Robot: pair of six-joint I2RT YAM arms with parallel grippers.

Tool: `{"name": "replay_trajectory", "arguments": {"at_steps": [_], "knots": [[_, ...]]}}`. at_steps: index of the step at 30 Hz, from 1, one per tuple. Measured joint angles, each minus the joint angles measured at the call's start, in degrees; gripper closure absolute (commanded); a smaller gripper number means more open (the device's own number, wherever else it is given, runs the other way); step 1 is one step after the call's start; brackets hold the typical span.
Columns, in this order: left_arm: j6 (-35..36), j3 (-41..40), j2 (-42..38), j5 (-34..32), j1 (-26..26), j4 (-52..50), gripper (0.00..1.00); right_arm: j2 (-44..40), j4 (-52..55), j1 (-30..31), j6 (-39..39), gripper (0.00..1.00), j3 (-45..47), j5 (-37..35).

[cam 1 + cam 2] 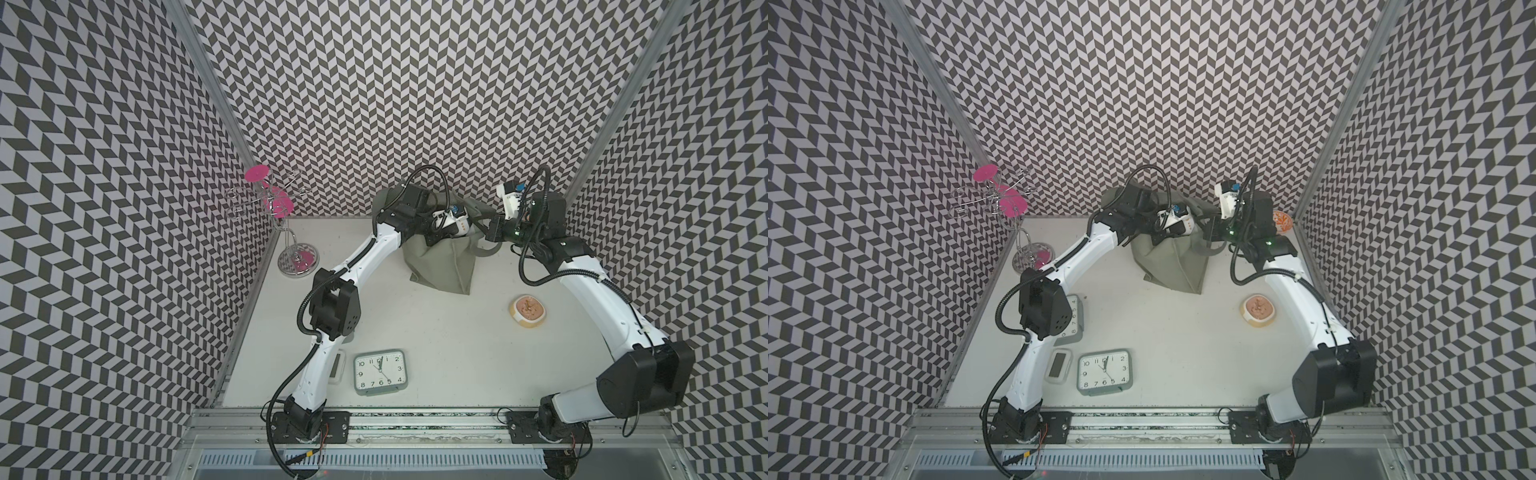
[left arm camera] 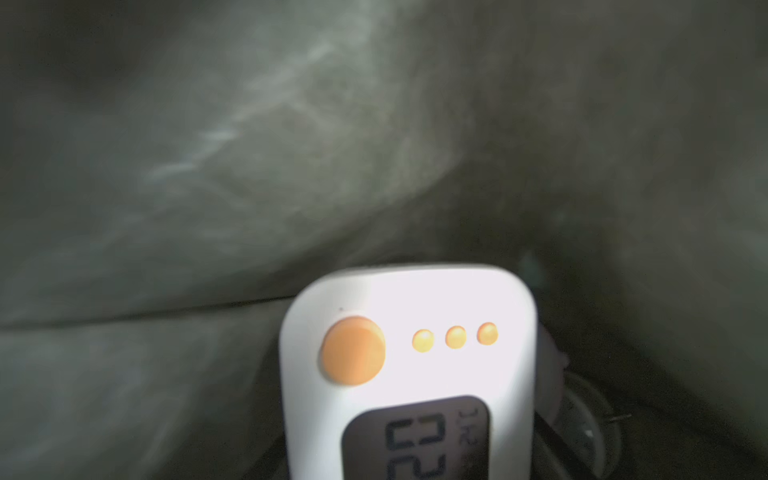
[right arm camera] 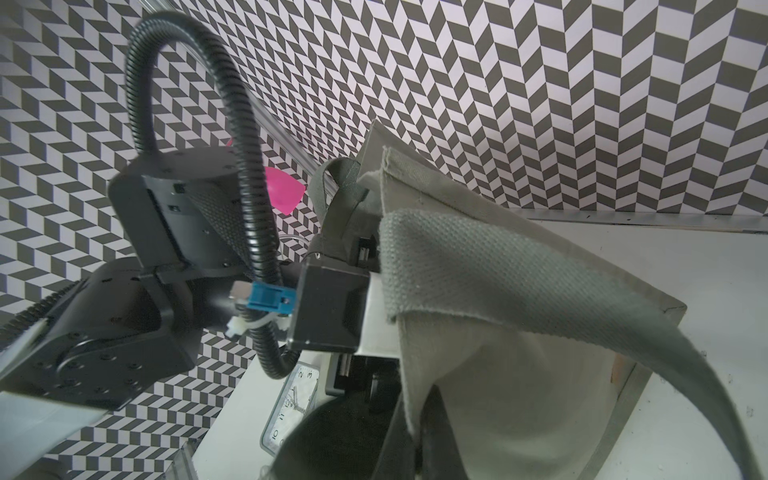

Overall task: Put the alarm clock into the canvas bag
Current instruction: Place the alarm at the canvas bag, then move the alarm to the center of the board.

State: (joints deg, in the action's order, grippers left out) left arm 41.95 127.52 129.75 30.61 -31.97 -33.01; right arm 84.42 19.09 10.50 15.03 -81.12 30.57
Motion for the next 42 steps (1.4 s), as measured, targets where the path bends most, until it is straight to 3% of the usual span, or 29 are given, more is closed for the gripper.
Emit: {"name": "replay_trajectory", "arguments": {"at_steps": [5,12,17,22,26,33,37,42], "knots": [[-5.53,-2.36,-1.49,3.74,2.12,3.1,0.02,0.28,0.74,-0.02,-0.04,1.0,-0.72,-0.83],[-13.73,-10.62,-10.27,6.14,5.9,8.74,0.01,0.7,0.96,0.22,-0.11,1.0,-1.38,-2.45],[-24.2,-26.32,-24.76,4.52,6.91,17.38,0.03,0.7,1.05,0.17,-0.98,1.0,-1.16,-4.2],[-36.28,-42.71,-42.07,-1.64,6.91,24.61,0.03,0.68,-0.74,-0.37,-1.97,1.0,-0.02,-4.35],[-41.31,-46.25,-50.27,-7.61,6.86,21.92,0.02,0.68,-2.86,-1.31,-1.97,1.0,1.31,-3.52],[-50.05,-56.59,-63.1,-24.7,7.34,9.33,0.01,0.68,-3.41,-2.34,-1.86,1.0,1.7,-1.75],[-55.78,-63.01,-64.96,-30.29,10.23,1.7,0.01,0.66,-4.24,-2.34,-1.7,1.0,2.14,-0.94],[-62.01,-69.77,-65.59,-32.48,11.43,-5.22,0.01,0.31,-4.55,-2.38,-1.64,1.0,2.56,-0.5]]}}
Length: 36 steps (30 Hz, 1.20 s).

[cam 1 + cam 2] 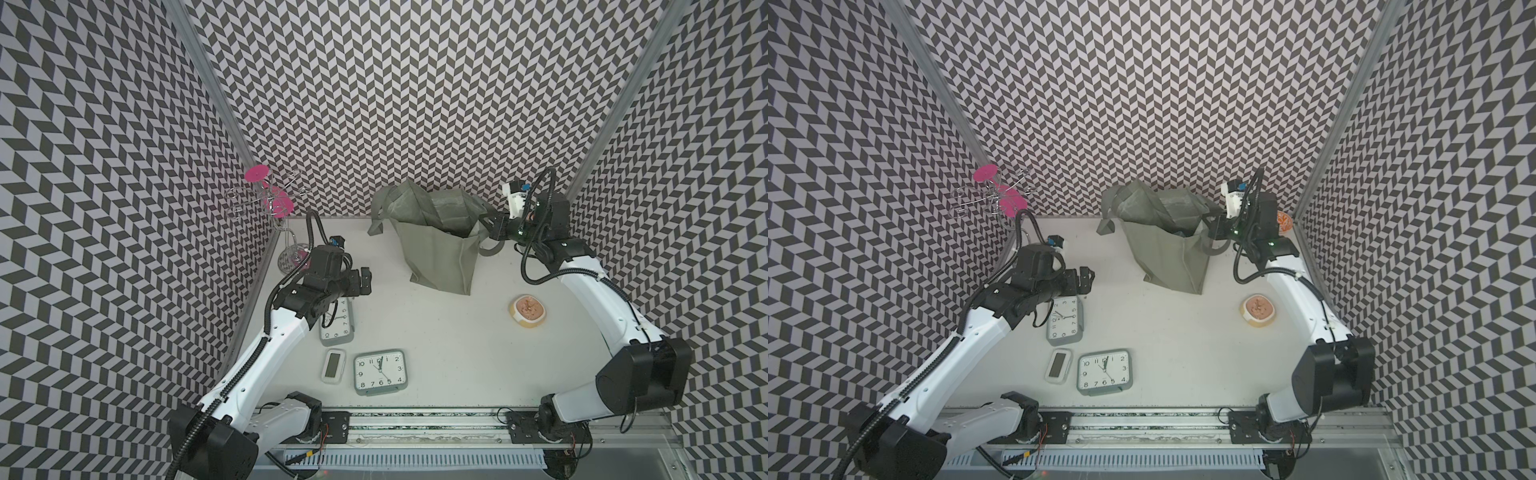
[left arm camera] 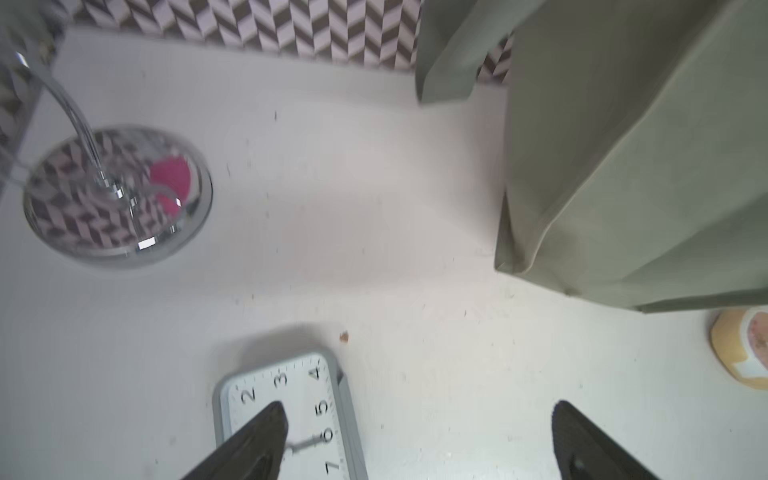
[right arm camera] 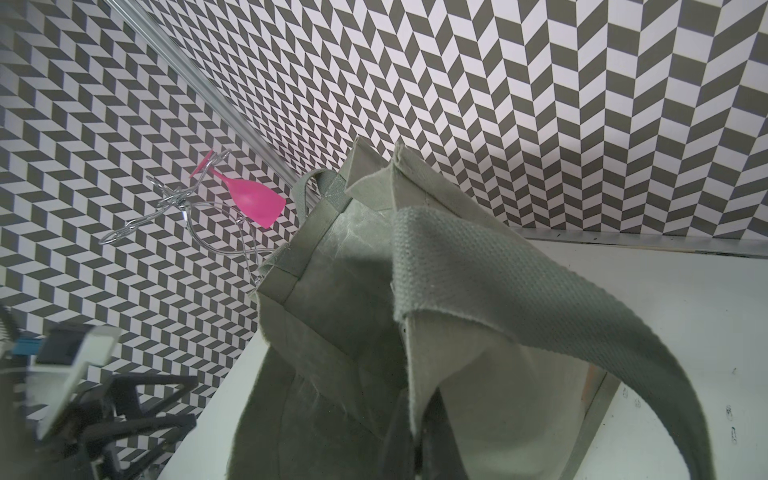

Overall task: Put the alarm clock into the canvas bag
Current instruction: Move the alarm to the center of the board.

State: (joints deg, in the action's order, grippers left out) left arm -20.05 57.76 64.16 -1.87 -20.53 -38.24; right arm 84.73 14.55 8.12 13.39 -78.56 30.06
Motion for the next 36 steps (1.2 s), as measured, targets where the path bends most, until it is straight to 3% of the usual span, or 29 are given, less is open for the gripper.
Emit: {"name": "replay_trajectory", "arguments": {"at_steps": [3,8,19,21,28,31,36], "knots": [[-1.81,-2.03,-0.74,-0.07,-0.09,-3.5,0.01,-0.02,-0.02,-0.02,0.11,1.0,0.02,0.2],[-4.13,-5.68,-2.45,0.63,-0.07,-8.87,0.15,-0.02,-0.02,-0.04,0.13,1.0,0.02,0.42],[-7.02,-8.92,-2.21,4.31,-0.07,-20.7,0.23,-0.02,-0.02,-0.76,0.5,1.0,0.13,1.66],[-7.58,-9.92,-0.66,5.49,-0.09,-21.42,0.42,-0.02,-0.11,-1.07,0.79,1.0,0.28,2.05],[-10.14,-13.49,2.45,6.71,-0.13,-24.44,0.36,-0.07,-0.9,-2.32,1.38,1.0,0.96,3.5],[-11.78,-13.49,2.54,6.47,-0.28,-24.98,0.29,-0.09,-1.16,-2.69,1.73,1.0,1.25,4.28],[-15.23,-13.6,2.54,6.21,-2.47,-25.09,0.28,-0.09,-1.38,-3.17,2.27,1.0,1.44,5.25]]}}
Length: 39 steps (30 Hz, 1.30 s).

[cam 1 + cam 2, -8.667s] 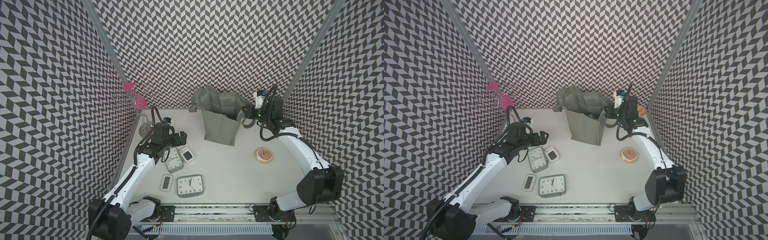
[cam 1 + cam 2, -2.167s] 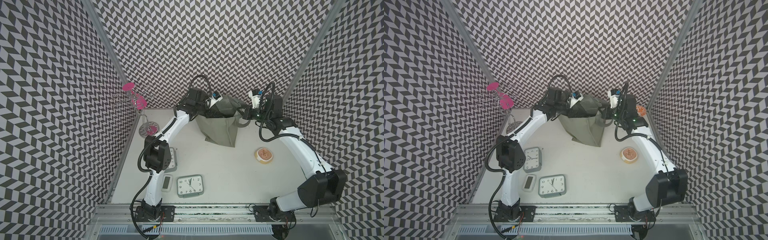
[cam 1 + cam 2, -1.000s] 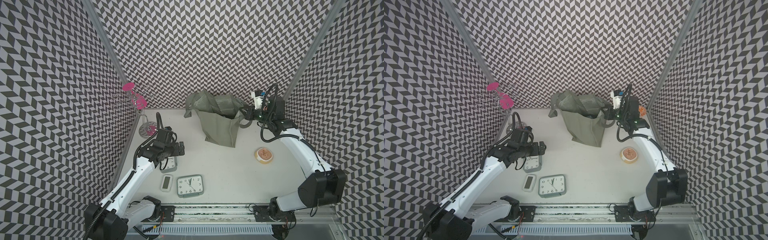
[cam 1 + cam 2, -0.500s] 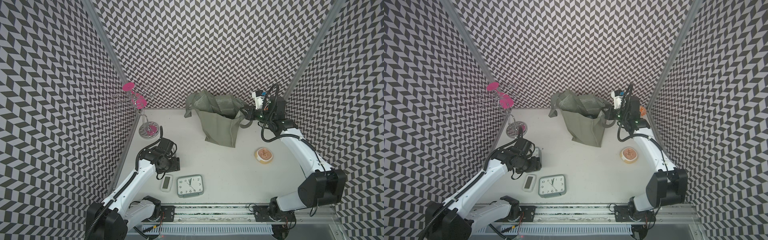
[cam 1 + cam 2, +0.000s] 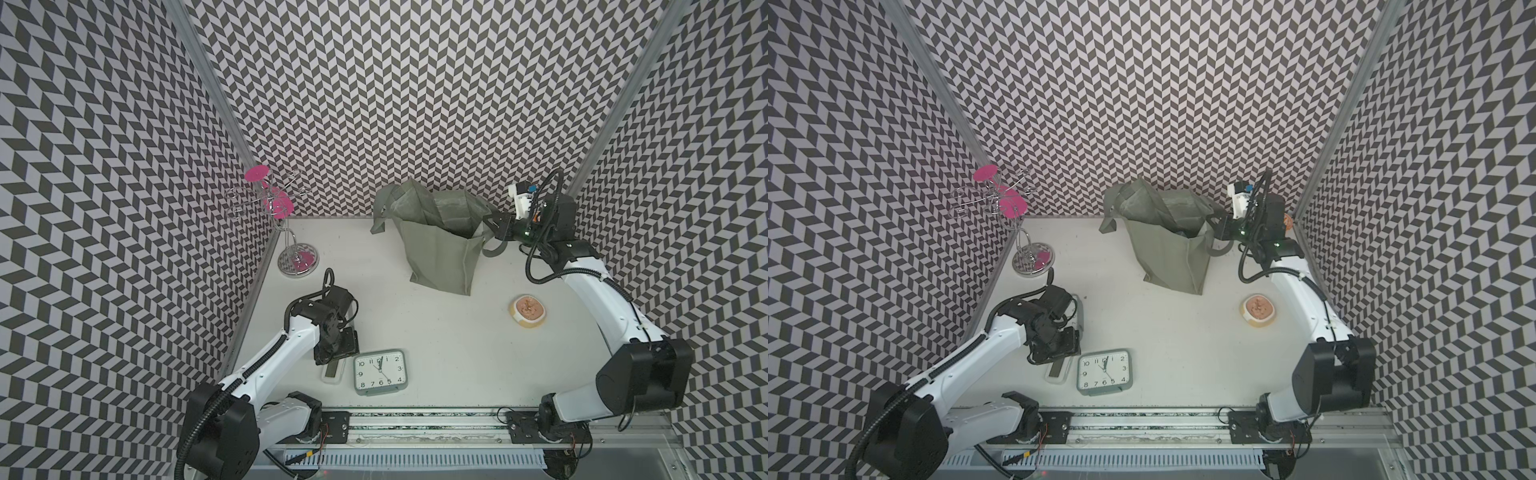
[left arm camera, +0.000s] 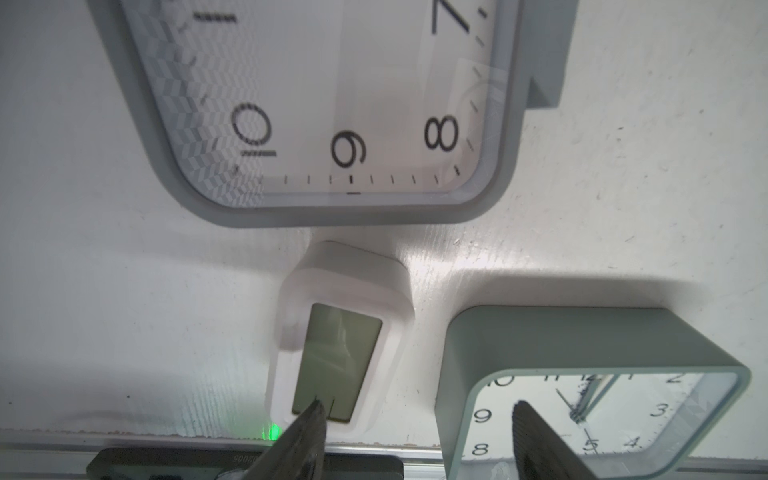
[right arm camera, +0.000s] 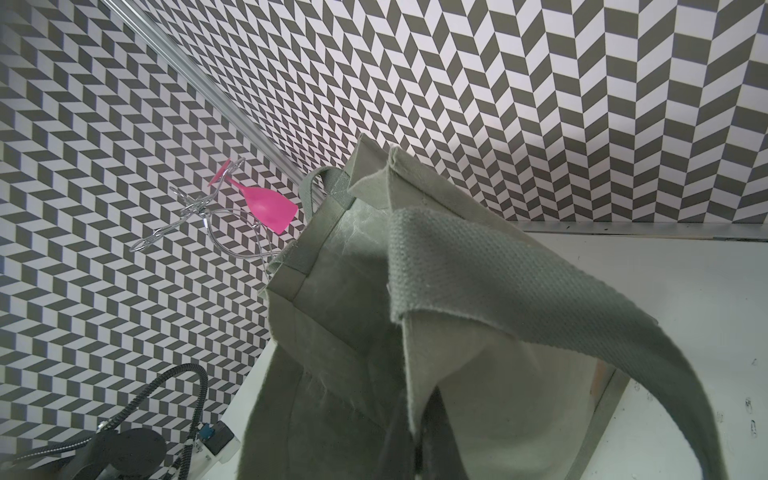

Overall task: Put the alarm clock into the canvas bag
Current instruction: Move the alarm to the center of the board.

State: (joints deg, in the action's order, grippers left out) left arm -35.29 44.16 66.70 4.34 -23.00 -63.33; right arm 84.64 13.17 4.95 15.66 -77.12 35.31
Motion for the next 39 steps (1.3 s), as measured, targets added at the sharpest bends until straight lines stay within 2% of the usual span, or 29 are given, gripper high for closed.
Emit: {"name": "replay_trajectory", "arguments": {"at_steps": [6,15,24,29,34,37,39], "knots": [[-4.5,-1.84,1.51,1.09,-5.31,0.07,0.27,0.0,-0.52,-0.74,0.48,1.0,0.39,1.05],[-9.68,-2.29,1.14,5.7,-9.05,3.41,0.25,-0.22,-1.14,-1.84,1.51,1.0,1.01,2.08],[-14.56,-3.08,2.23,12.87,-13.92,10.14,0.26,-0.22,-1.22,-1.88,1.57,1.0,1.03,2.25],[-16.7,-1.4,5.51,15.96,-17.62,18.56,0.26,-0.22,-1.22,-2.03,1.75,1.0,1.03,2.29],[-16.7,3.34,7.67,13.03,-18.58,20.39,0.16,-0.22,-1.25,-2.16,1.77,1.0,1.11,2.47],[-18.53,1.44,4.7,9.38,-18.03,18.36,0.1,-0.26,-1.25,-2.21,1.84,1.0,1.11,2.58],[-20.85,-1.44,0.24,7.19,-17.11,16.13,0.01,-0.31,-1.25,-2.27,1.95,1.0,1.18,2.71]]}}
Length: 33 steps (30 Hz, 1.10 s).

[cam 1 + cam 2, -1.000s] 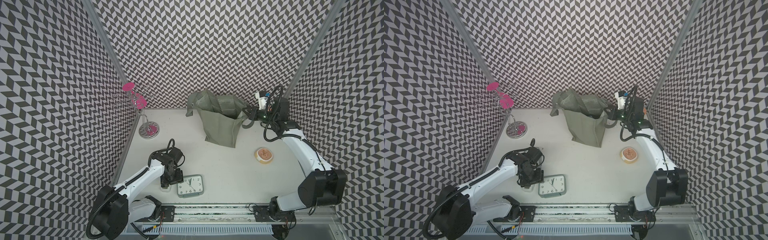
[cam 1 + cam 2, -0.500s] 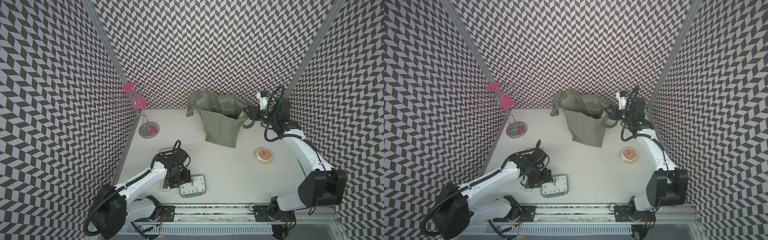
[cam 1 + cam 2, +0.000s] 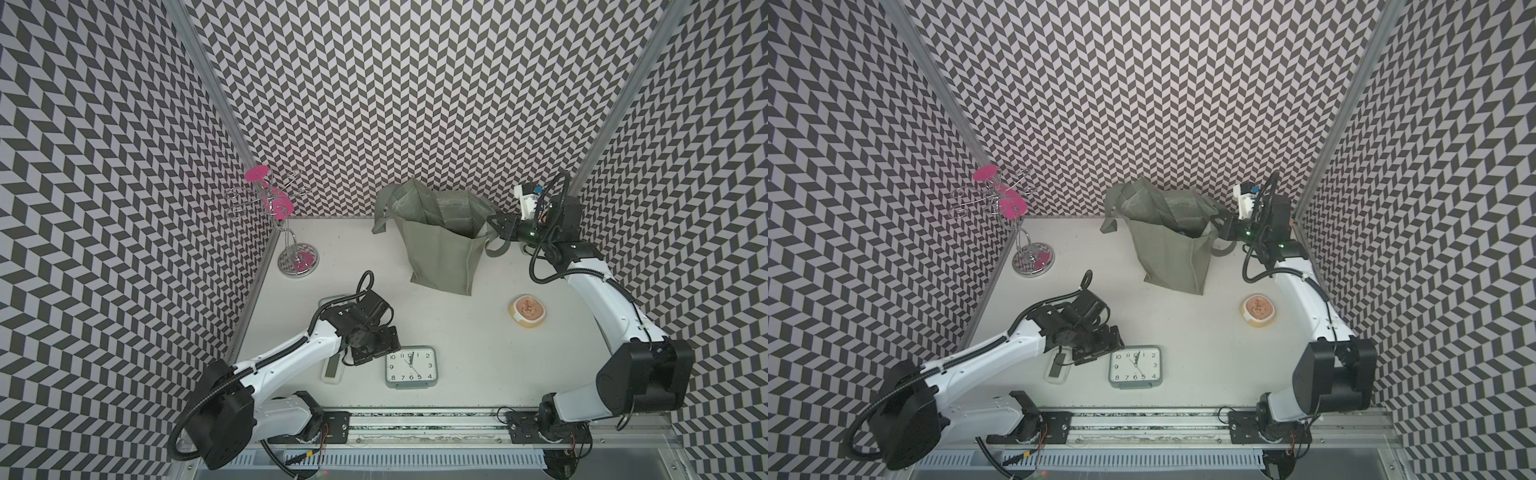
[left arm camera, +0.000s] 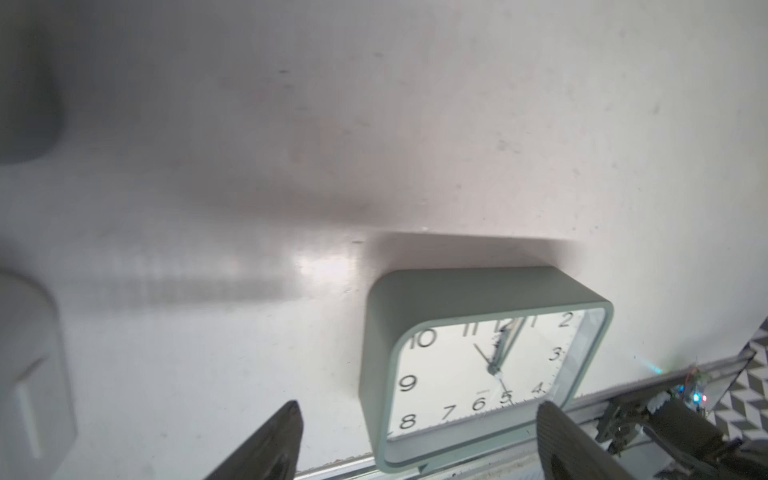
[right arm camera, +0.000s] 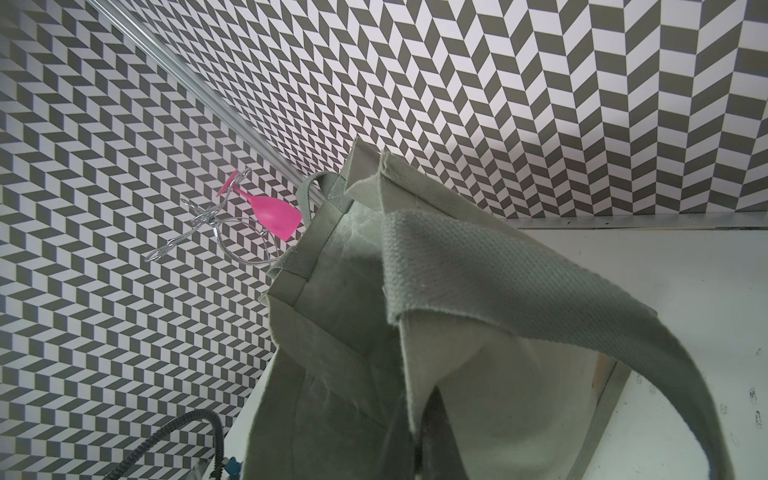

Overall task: Put the alarm clock into the canvas bag
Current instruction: Move the alarm to the center of the board, then adjust the alarm at the center of the board.

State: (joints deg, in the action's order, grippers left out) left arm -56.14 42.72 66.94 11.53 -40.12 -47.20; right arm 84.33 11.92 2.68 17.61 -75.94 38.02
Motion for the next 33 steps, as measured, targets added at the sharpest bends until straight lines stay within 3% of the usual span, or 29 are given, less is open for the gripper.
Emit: {"name": "replay_trajectory", "arguments": {"at_steps": [6,19,33], "knots": [[-3.61,-2.8,-11.1,-4.31,9.14,-7.91,0.01,-0.02,-0.17,-0.35,0.48,1.0,0.15,0.74],[-6.36,-4.13,-13.57,-6.19,20.09,-14.23,0.01,-0.55,-0.87,-1.6,1.33,1.0,1.11,2.29],[-5.68,-6.64,-8.7,-6.08,21.42,-12.2,0.01,-0.79,-1.75,-1.86,2.16,1.0,1.66,3.19]]}}
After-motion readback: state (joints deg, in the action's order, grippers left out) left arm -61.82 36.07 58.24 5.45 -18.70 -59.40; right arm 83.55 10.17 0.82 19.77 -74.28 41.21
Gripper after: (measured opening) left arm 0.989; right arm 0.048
